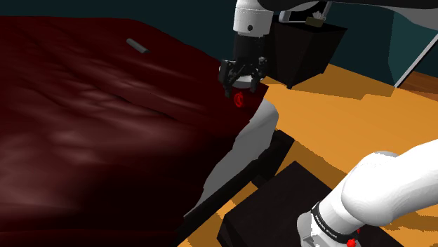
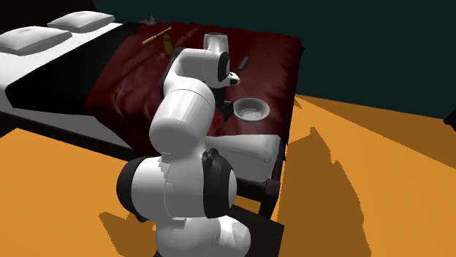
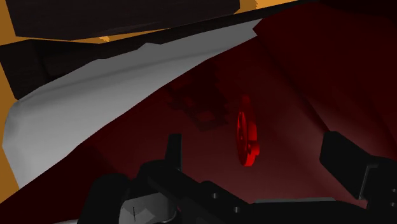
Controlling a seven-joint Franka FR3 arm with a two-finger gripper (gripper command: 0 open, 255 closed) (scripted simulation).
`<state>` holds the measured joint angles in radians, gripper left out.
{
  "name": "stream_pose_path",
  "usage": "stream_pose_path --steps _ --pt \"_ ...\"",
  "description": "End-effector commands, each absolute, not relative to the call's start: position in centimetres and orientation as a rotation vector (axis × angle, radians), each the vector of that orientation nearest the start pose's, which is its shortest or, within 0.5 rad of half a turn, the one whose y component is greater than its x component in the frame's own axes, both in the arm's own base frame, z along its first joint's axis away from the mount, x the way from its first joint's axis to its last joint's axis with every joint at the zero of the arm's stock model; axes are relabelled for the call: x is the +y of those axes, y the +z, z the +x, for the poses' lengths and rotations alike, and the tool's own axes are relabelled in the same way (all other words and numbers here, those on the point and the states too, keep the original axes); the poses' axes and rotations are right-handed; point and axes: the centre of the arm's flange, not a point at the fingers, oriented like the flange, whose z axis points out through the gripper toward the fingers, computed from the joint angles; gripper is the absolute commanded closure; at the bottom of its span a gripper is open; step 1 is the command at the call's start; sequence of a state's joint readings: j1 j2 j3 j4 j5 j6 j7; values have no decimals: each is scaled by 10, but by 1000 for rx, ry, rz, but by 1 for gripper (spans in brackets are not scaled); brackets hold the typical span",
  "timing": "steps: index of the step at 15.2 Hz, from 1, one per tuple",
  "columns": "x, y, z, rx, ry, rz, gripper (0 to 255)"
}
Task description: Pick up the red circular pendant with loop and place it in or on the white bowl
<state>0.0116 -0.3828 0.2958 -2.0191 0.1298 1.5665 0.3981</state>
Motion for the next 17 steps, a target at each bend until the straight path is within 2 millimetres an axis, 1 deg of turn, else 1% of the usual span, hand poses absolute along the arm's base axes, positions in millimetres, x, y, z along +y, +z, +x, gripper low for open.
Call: stream_pose_path --steps 1,10,17 --pt "163 593 402 190 136 -3142 255" --pt "163 593 402 190 136 -3142 255" --pt "163 629 402 190 136 -3142 255"
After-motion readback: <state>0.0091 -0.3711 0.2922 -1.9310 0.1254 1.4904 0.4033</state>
